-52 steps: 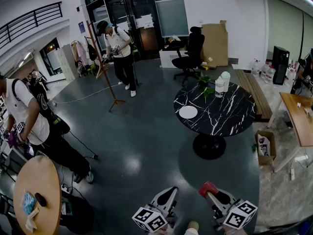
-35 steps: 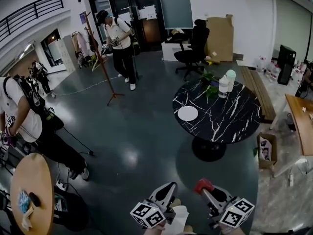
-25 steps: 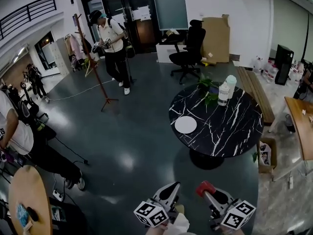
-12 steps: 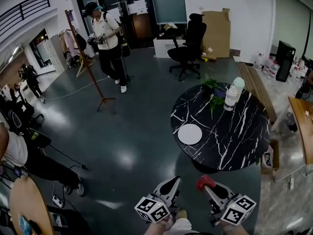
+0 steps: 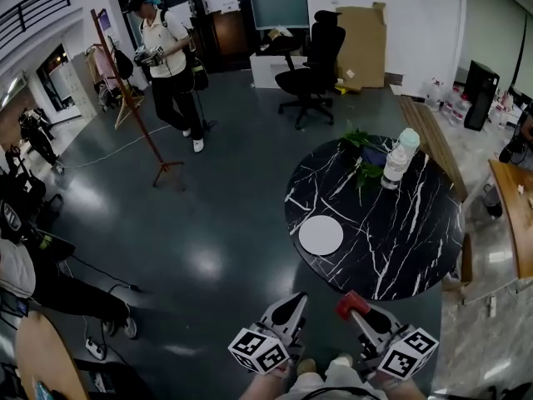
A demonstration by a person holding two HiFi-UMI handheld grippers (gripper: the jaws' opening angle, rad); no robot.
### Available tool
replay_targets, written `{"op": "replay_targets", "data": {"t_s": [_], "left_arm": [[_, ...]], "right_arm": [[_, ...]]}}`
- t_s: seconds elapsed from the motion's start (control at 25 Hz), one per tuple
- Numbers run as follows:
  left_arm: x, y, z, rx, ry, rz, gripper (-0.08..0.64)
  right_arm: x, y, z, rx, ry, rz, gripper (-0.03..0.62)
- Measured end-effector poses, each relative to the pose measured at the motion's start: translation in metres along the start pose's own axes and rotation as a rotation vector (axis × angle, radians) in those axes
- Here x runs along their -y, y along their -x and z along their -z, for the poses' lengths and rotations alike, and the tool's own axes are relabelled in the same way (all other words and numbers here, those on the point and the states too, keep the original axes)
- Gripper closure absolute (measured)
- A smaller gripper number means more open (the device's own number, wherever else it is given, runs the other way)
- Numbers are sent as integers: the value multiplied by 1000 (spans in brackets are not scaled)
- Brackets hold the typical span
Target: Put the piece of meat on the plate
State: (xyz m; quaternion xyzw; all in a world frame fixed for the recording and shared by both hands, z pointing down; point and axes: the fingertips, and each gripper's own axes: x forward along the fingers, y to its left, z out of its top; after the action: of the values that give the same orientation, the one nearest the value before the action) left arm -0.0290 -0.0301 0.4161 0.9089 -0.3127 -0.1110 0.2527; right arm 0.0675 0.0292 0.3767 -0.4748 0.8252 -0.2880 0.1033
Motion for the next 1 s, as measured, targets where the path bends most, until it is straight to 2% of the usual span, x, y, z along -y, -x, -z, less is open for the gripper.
{"op": "replay_targets", "data": {"t_s": [0.24,0.68,1.0], "left_arm": [[-32,-28,-2,14,7,-25,551],[-107,-83,-6,16,15,-140,551],[-156,-128,5,13,5,-180,551]], "right_arm": [[34,-35,-4,-31,-10,8,503],[109,-120,-10,-146,-32,-24,503],[162,-178,-4,-197,-49,-19,504]]}}
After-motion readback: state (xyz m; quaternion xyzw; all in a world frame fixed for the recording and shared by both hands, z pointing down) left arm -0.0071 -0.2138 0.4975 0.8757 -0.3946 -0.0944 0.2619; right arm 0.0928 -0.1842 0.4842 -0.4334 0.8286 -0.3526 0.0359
